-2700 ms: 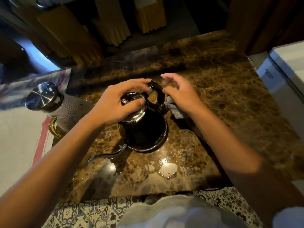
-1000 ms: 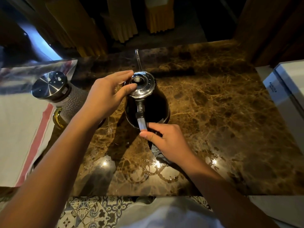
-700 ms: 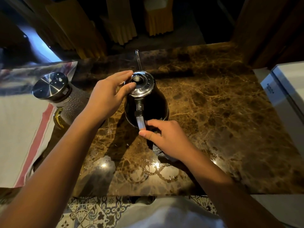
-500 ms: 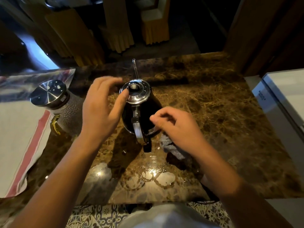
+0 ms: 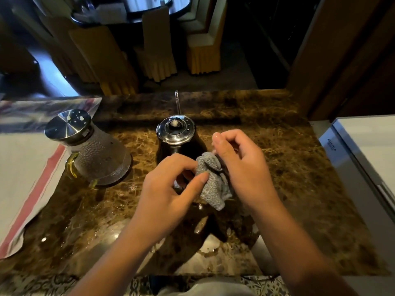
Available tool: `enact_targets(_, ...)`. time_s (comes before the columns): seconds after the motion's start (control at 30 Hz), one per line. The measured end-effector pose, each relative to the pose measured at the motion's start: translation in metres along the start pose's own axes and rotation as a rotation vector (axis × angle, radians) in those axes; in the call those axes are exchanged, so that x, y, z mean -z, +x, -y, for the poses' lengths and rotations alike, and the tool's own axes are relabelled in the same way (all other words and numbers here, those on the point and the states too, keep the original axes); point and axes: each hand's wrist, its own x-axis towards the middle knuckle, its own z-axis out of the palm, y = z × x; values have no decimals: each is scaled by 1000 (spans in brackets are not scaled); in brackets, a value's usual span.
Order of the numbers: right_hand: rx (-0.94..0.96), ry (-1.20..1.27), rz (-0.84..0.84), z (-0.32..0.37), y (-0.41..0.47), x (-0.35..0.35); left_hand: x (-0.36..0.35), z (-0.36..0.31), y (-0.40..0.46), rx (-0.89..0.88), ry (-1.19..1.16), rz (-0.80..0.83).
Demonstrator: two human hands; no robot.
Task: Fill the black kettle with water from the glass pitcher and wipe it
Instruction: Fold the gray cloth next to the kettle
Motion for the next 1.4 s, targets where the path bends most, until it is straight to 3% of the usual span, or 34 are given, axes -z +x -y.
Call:
enact_targets(0.13,-17,-111,239,0,-17,14,7,-6,-3,122,-201,-40)
enact_targets(0.2,-38,-94,261,-4,-26,15,10,-5,-4,118,-249,-3)
enact_targets(0.5,-38,-65,1,0,-58,2,23,7,-15,232,-501,180)
enact_targets(0.67,-86,-28,14,-4,-79,-11,33,10,-28,229,-504,325)
enact_targets(0.8,-95,-1,5,-8,-94,-15,38,17,-36,233,-583,344)
enact_targets(0.97,-230,323,12,-7,-102,-12,32,13,-41,435,-935,327)
enact_targets(1.13,-233,276,-120,-13,-105,-7,25,11,-36,584,-1073,364)
enact_targets(1.23,-174,177,-168,-6,-101,3,21,9,-33,573,-927,490)
enact_targets(1.3,-130,105,-149,1,-95,8,13,9,-34,351,-650,551)
enact_targets(1.4,-95,69,-138,6,-84,20,-5,12,-30,124,-400,464)
